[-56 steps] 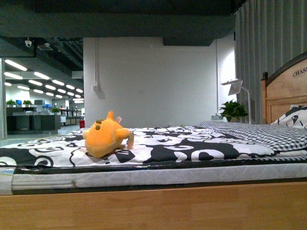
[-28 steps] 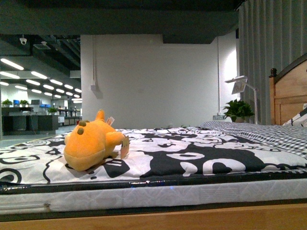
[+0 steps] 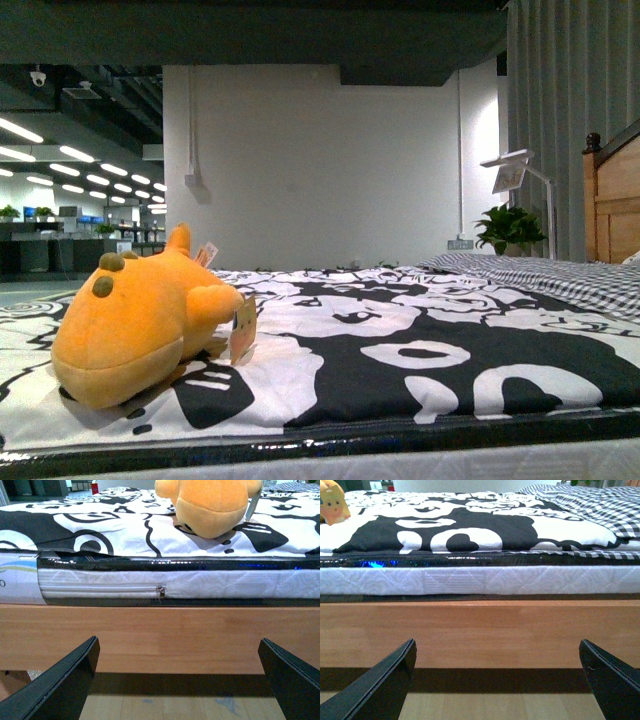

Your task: Put away toys

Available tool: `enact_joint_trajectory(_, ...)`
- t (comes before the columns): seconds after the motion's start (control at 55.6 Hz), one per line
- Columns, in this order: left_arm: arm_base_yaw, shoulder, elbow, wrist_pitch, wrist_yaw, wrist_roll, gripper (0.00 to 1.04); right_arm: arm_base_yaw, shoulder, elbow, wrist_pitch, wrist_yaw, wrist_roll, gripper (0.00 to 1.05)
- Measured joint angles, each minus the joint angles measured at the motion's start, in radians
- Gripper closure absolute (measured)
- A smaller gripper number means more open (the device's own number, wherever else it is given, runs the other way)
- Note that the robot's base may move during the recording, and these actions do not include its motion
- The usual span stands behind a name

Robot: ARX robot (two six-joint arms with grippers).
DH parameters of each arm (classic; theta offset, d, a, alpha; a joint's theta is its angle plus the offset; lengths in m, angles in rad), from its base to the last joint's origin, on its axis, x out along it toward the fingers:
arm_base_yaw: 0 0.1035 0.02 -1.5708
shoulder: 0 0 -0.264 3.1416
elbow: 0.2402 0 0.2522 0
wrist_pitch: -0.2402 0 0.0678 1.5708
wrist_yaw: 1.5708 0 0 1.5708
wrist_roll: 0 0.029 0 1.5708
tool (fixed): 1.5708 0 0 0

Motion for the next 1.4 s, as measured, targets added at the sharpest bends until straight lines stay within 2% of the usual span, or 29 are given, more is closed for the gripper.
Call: enact_joint_trajectory(1.402, 0.0, 0.0, 0.0, 0.0, 0.002, 0.0, 0.06, 0.0, 0.0, 0.0, 0.0, 0.003, 0.0, 0.06)
